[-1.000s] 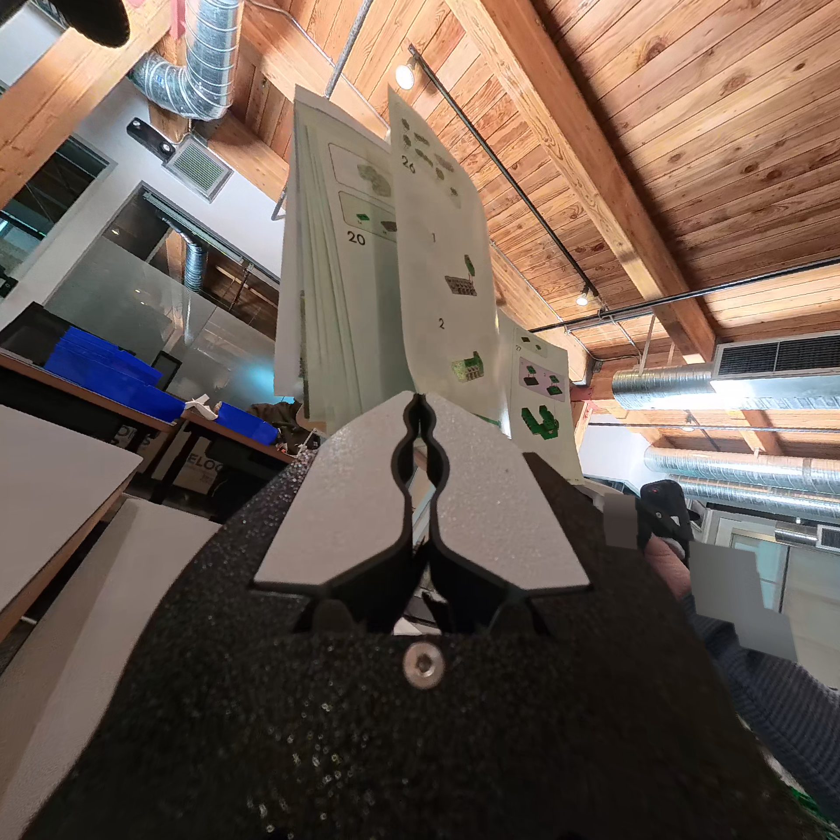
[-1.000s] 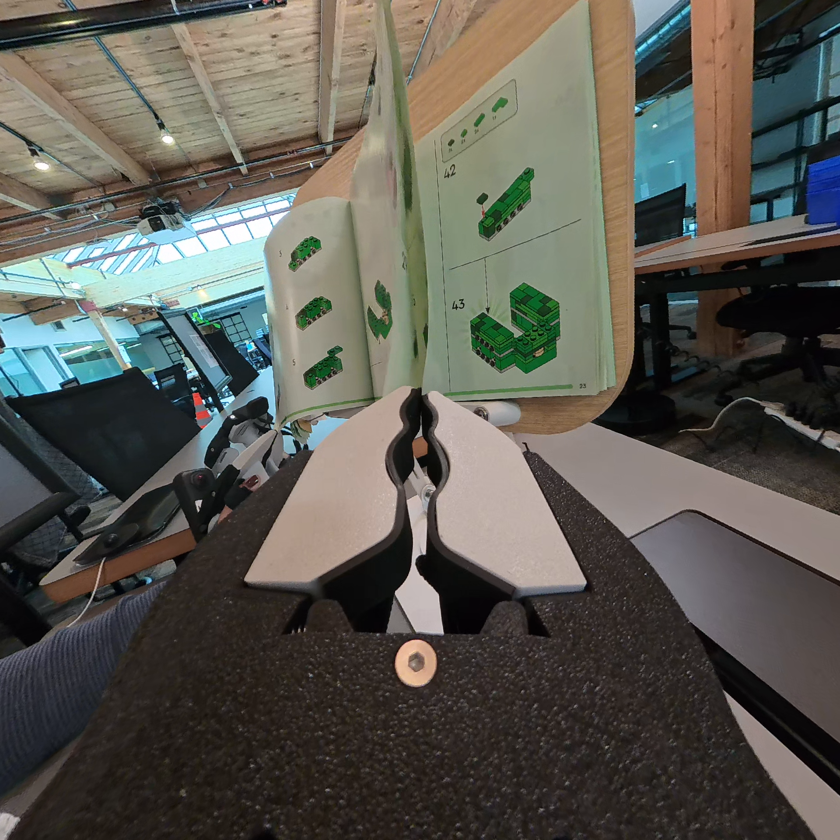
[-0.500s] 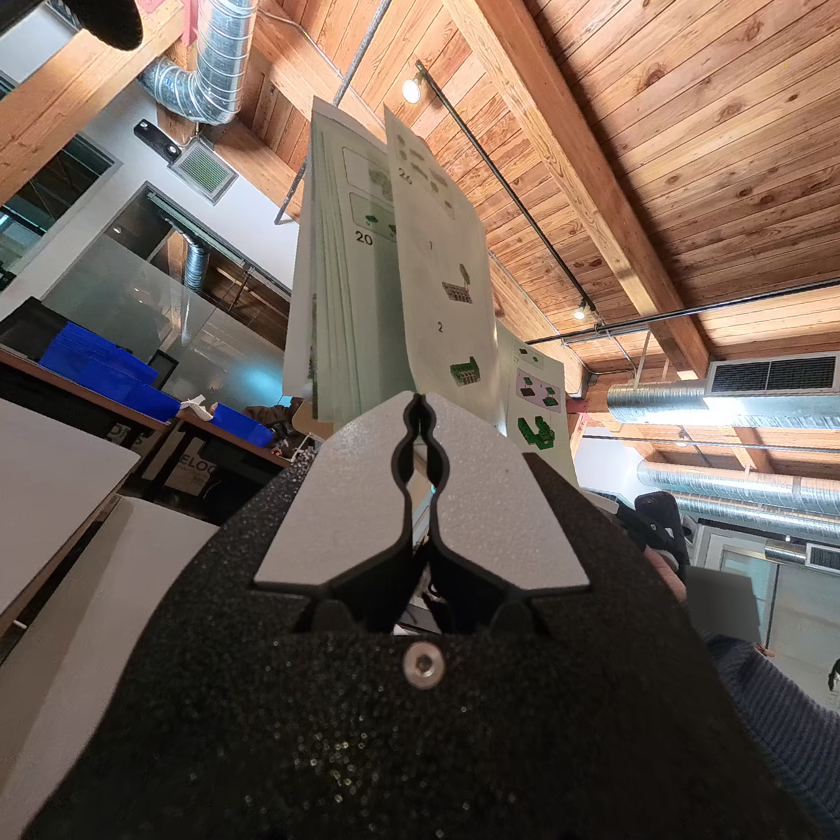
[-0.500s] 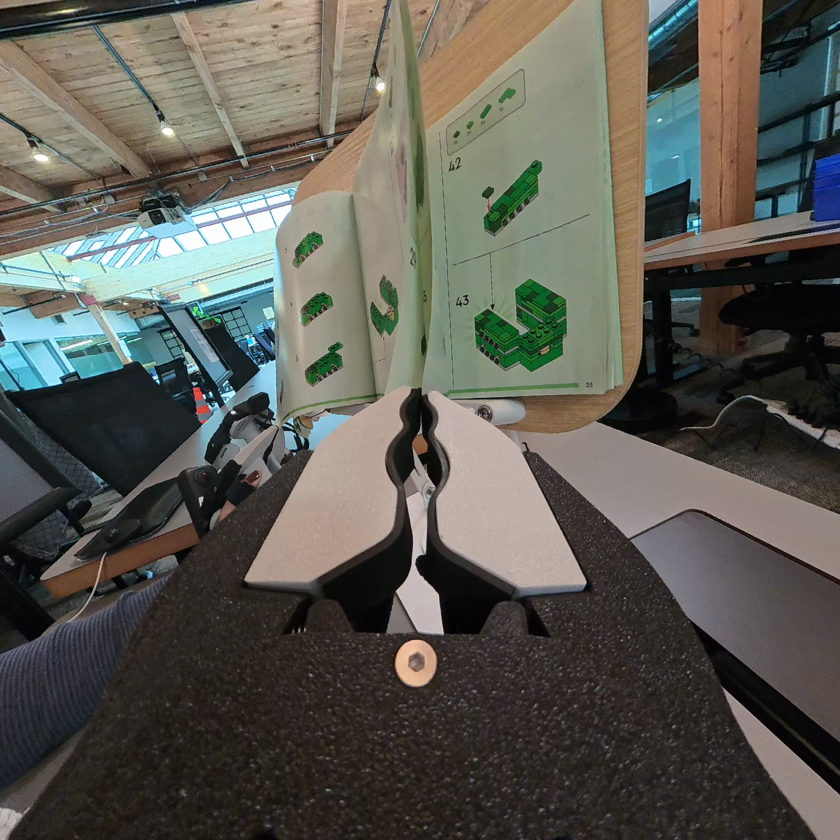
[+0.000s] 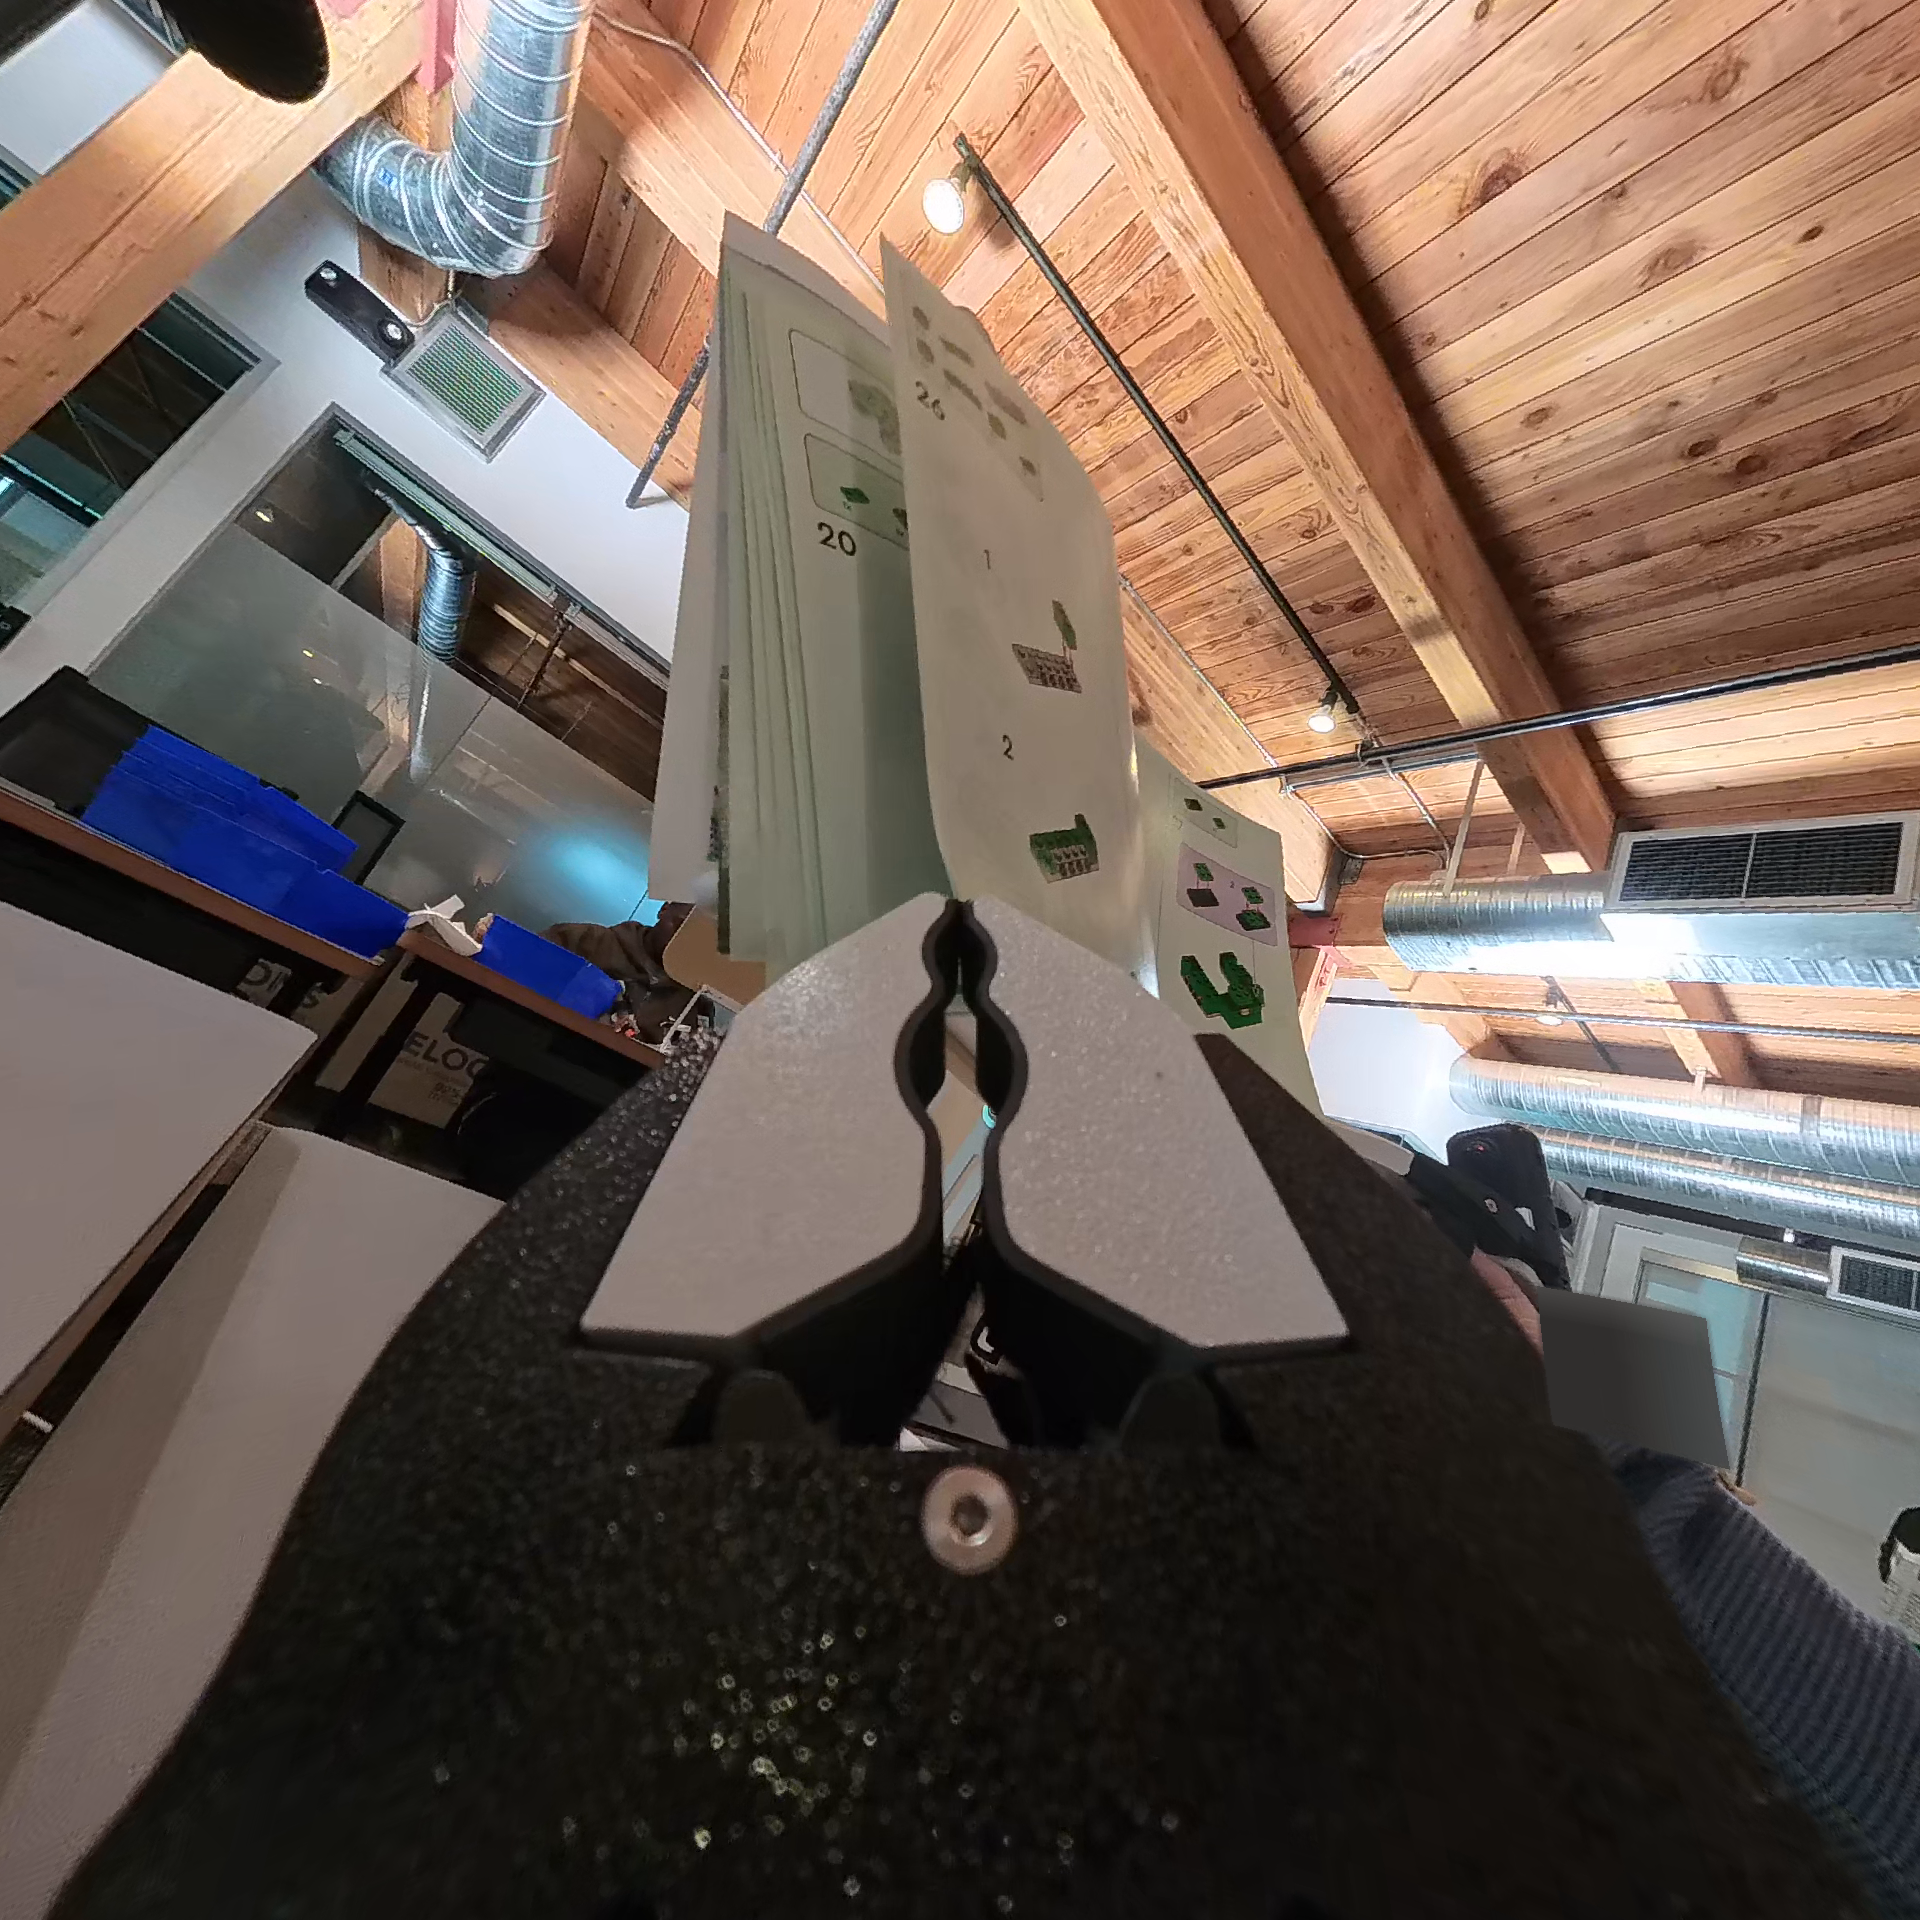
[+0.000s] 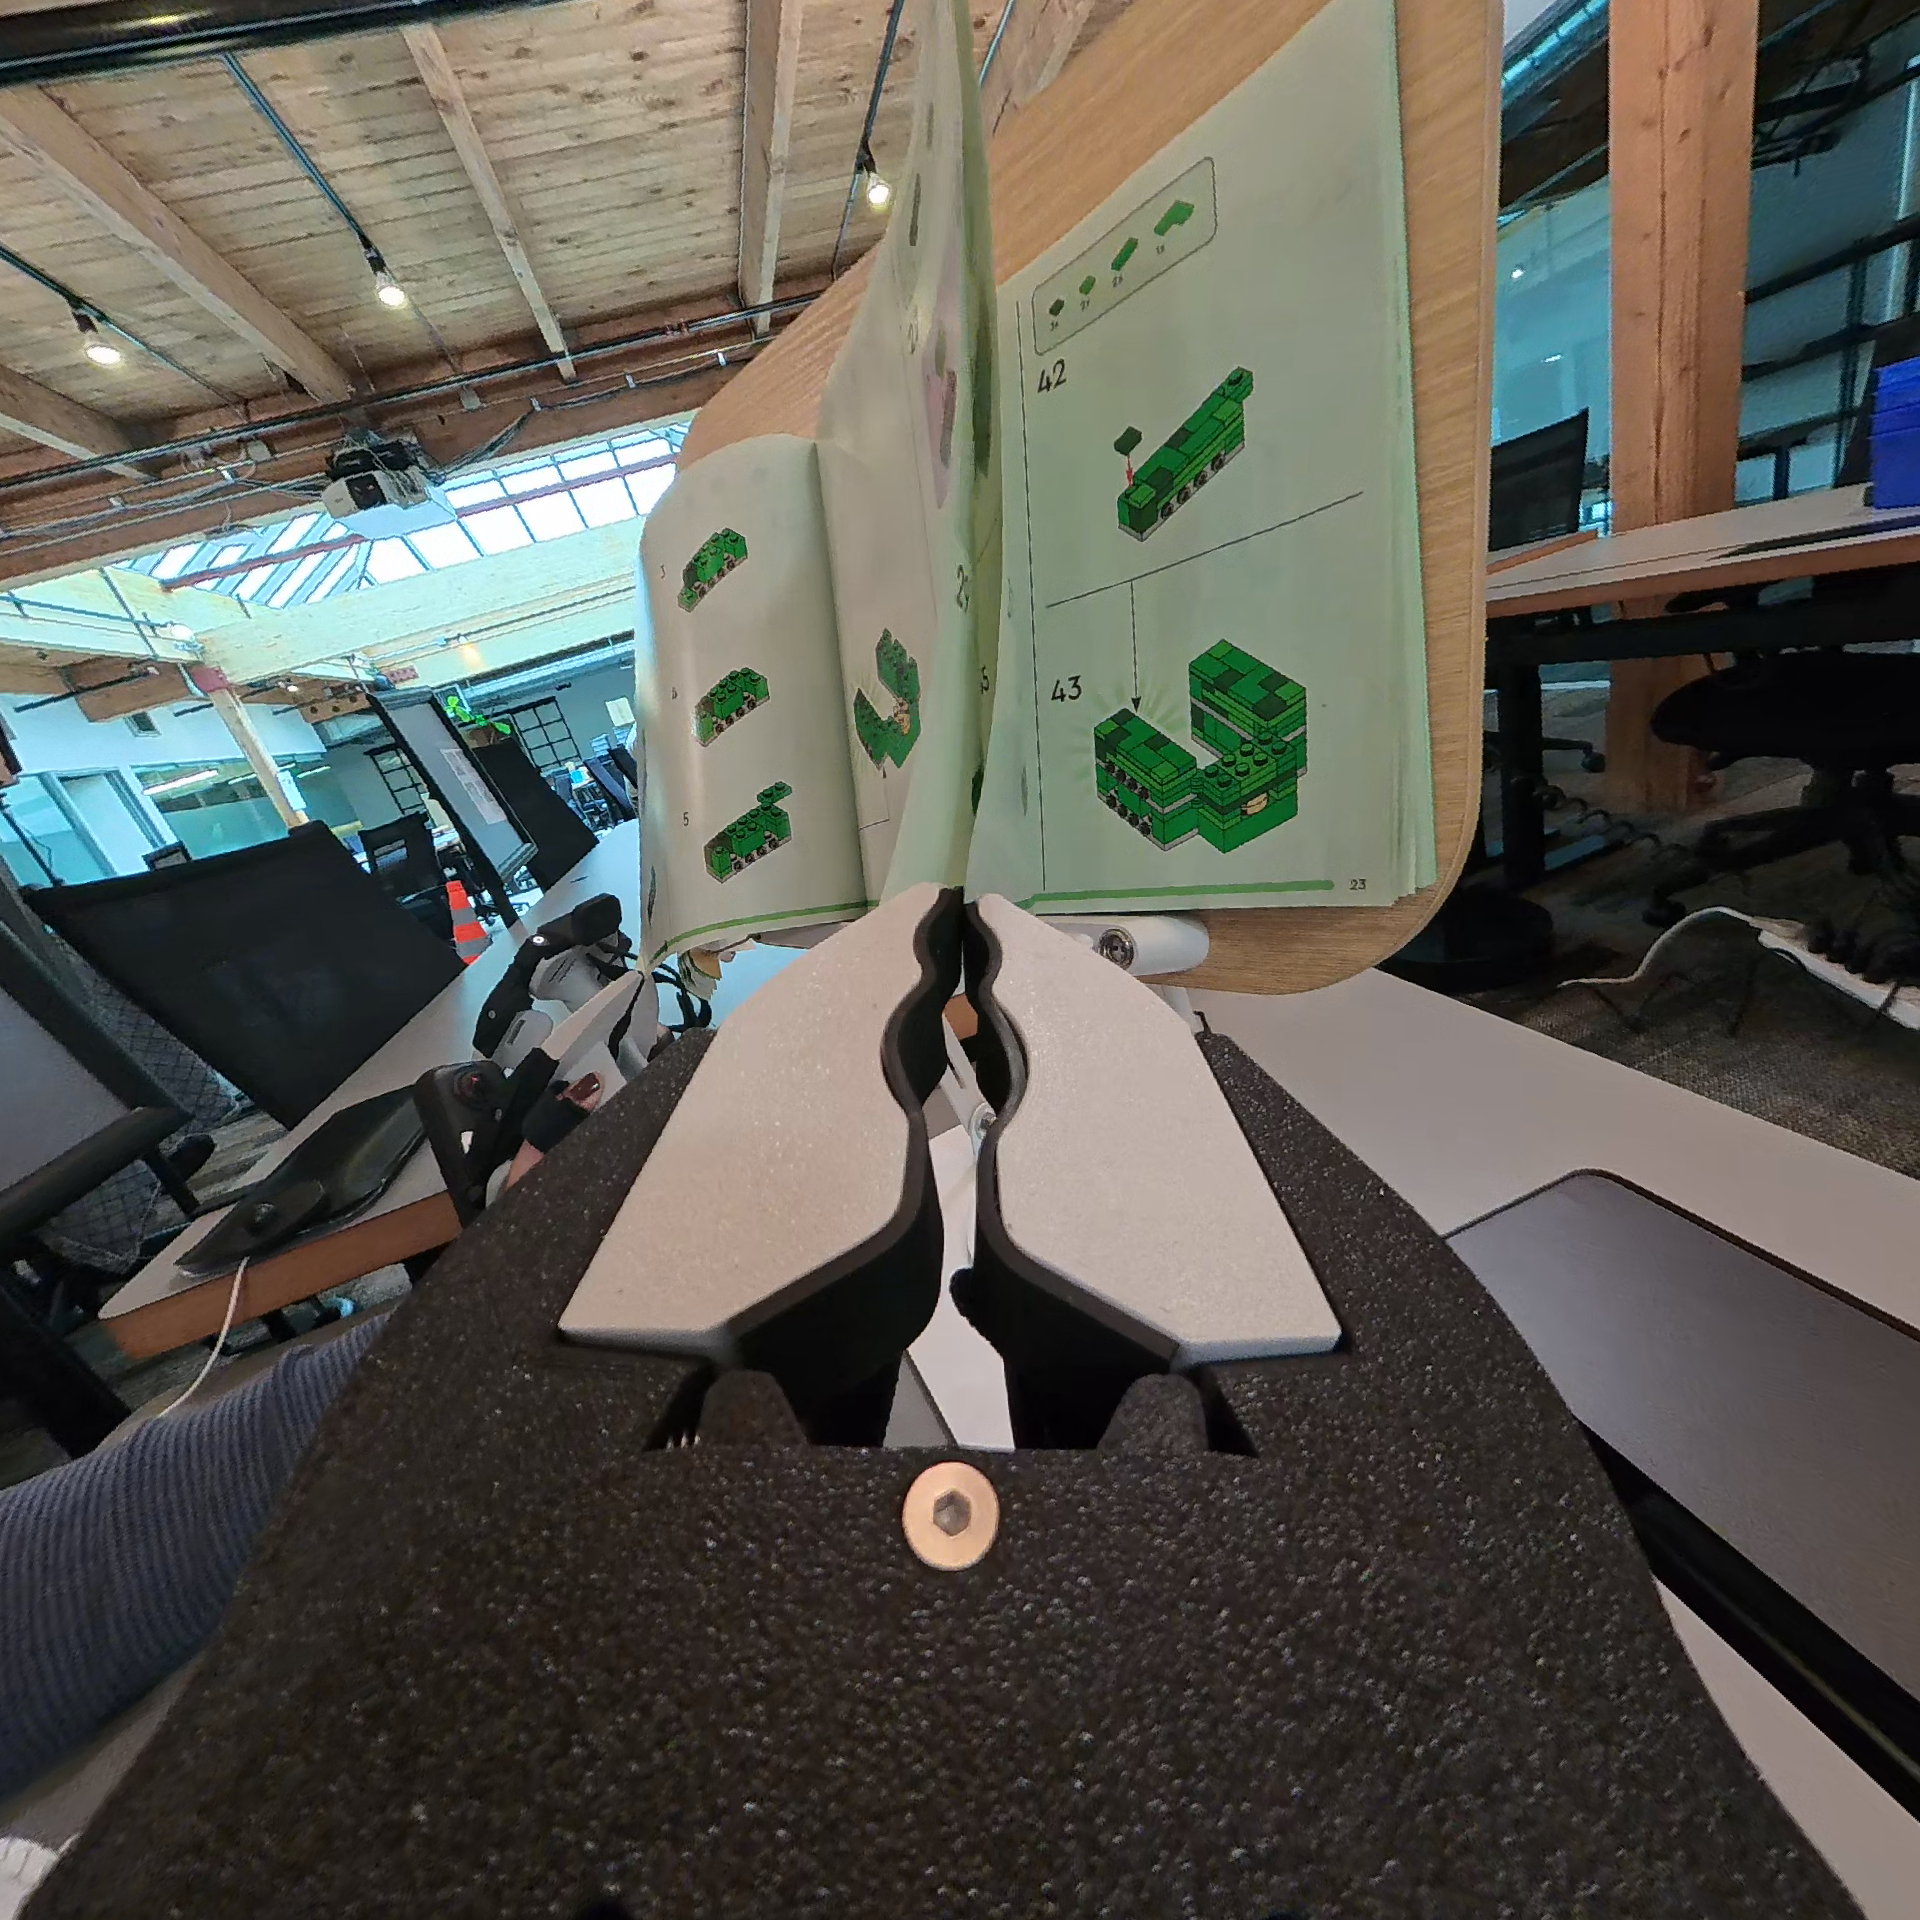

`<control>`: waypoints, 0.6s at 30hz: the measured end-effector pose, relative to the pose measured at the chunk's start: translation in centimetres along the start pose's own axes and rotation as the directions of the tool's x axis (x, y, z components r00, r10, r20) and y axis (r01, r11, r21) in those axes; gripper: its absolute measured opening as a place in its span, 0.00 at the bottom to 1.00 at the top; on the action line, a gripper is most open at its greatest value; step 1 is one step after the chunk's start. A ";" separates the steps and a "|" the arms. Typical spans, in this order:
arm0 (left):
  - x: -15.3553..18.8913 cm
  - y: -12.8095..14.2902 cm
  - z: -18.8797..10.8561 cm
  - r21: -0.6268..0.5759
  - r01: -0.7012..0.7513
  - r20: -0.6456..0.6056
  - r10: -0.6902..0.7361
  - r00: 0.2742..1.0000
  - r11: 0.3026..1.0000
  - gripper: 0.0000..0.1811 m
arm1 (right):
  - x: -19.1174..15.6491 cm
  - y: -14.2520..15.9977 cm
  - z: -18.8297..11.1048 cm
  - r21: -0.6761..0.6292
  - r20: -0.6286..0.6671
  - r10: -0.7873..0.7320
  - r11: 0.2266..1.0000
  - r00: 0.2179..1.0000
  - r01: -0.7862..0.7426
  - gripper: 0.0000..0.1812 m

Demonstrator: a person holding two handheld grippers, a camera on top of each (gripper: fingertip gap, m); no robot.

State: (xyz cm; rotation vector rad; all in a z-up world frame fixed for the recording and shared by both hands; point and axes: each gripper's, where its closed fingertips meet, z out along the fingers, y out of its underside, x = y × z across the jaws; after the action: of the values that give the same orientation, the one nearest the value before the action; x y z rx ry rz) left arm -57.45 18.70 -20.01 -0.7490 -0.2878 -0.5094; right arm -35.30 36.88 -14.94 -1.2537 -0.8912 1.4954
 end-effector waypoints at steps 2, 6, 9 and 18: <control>0.0 0.0 0.0 0.000 0.001 0.001 -0.001 1.000 1.000 0.00 | 0.0 0.0 0.0 0.002 0.002 0.001 1.000 1.000 -0.001 0.00; 0.0 0.0 0.0 -0.001 0.003 0.001 -0.003 1.000 1.000 0.00 | -0.6 -0.1 0.4 -0.002 0.015 -0.008 1.000 1.000 0.008 0.00; 0.0 0.0 0.0 0.000 0.001 0.000 -0.001 1.000 1.000 0.00 | -1.6 0.0 1.1 -0.017 0.037 -0.027 0.999 0.999 0.028 0.00; -0.7 -0.3 -0.2 -0.018 -0.042 0.118 0.044 0.992 0.999 0.02 | -5.5 1.1 3.9 -0.090 0.105 -0.120 0.987 0.987 0.130 0.00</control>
State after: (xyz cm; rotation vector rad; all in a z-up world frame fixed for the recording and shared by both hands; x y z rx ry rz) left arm -58.20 18.65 -20.30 -0.8007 -0.3778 -0.4276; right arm -39.27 31.50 -13.65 -1.1784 -1.0995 1.4385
